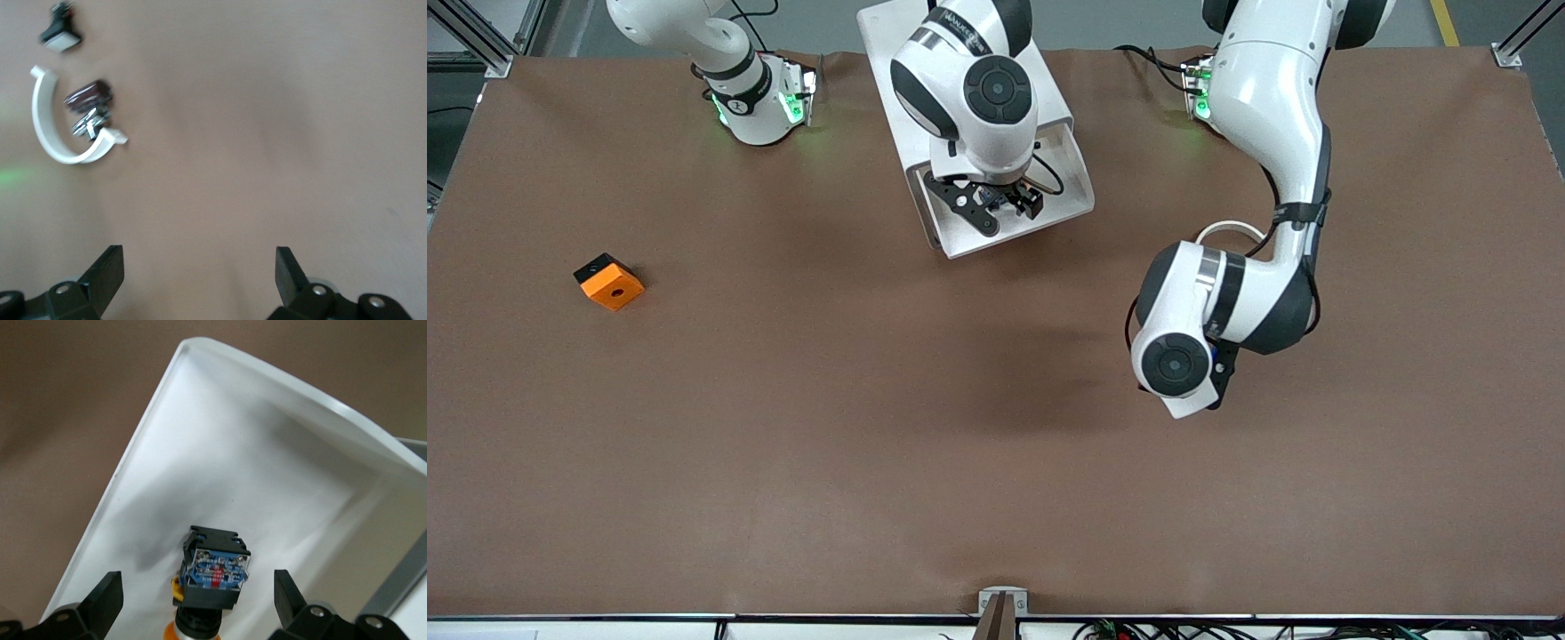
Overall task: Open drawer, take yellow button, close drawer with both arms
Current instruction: 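Lift the button from the drawer with the right gripper while the left repositions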
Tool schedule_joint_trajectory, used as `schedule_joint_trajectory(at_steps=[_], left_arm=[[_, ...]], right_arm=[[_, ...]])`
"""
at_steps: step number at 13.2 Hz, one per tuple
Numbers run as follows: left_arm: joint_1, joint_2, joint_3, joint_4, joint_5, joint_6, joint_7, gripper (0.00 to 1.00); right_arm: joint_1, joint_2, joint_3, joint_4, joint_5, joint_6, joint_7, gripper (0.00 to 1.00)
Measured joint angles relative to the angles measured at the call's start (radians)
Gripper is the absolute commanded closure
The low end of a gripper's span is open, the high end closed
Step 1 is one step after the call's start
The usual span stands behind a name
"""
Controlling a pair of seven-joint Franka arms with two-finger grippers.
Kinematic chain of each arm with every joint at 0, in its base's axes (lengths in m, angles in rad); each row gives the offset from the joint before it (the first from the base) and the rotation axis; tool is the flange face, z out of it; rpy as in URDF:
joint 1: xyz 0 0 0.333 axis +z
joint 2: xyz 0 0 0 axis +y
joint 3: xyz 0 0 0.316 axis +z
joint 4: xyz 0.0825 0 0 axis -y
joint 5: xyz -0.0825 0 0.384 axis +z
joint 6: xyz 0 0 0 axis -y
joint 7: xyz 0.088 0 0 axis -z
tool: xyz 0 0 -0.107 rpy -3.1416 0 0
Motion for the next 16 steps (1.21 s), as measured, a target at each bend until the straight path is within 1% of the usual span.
schedule_joint_trajectory(at_steps=[1, 3, 5, 6, 7, 8, 9, 11, 13, 16], left_arm=[[0.001, -0.017, 0.001, 0.001, 0.004, 0.009, 0.085, 0.0], [0.01, -0.06, 0.005, 0.0, 0.007, 0.017, 0.216, 0.0], [0.018, -0.103, 0.005, -0.006, 0.007, 0.018, 0.334, 0.0], [0.018, -0.125, 0.005, -0.019, 0.007, 0.026, 0.383, 0.0], [0.017, -0.151, 0.005, -0.048, 0.007, 0.058, 0.42, 0.0], [0.015, -0.186, 0.002, -0.099, 0.007, 0.109, 0.459, 0.0], [0.013, -0.229, -0.005, -0.169, 0.009, 0.17, 0.501, 0.0], [0.012, -0.328, -0.03, -0.335, 0.014, 0.294, 0.577, 0.0], [0.011, -0.412, -0.066, -0.473, 0.02, 0.352, 0.617, 0.0], [0.008, -0.479, -0.137, -0.583, 0.055, 0.37, 0.622, 0.0]], right_arm=[[0.0, 0.005, 0.0, -0.003, 0.0, 0.0, 0.0, 0.02], [0.0, 0.009, 0.0, -0.007, 0.0, -0.001, 0.001, 0.32], [0.0, 0.009, 0.0, -0.008, 0.0, -0.002, 0.001, 0.65], [0.0, 0.009, 0.0, -0.008, 0.0, -0.002, 0.001, 0.78], [0.0, 0.009, -0.001, -0.008, 0.0, -0.002, 0.001, 0.88], [0.0, 0.009, -0.001, -0.007, 0.0, -0.002, 0.001, 0.98], [0.0, 0.009, -0.002, -0.006, 0.0, -0.002, 0.001, 1.0], [-0.001, 0.008, -0.003, -0.006, 0.0, -0.002, 0.001, 1.0], [-0.001, 0.008, -0.004, -0.004, 0.0, -0.002, 0.001, 1.0], [-0.017, 0.007, -0.009, 0.008, 0.004, -0.007, 0.001, 1.0]])
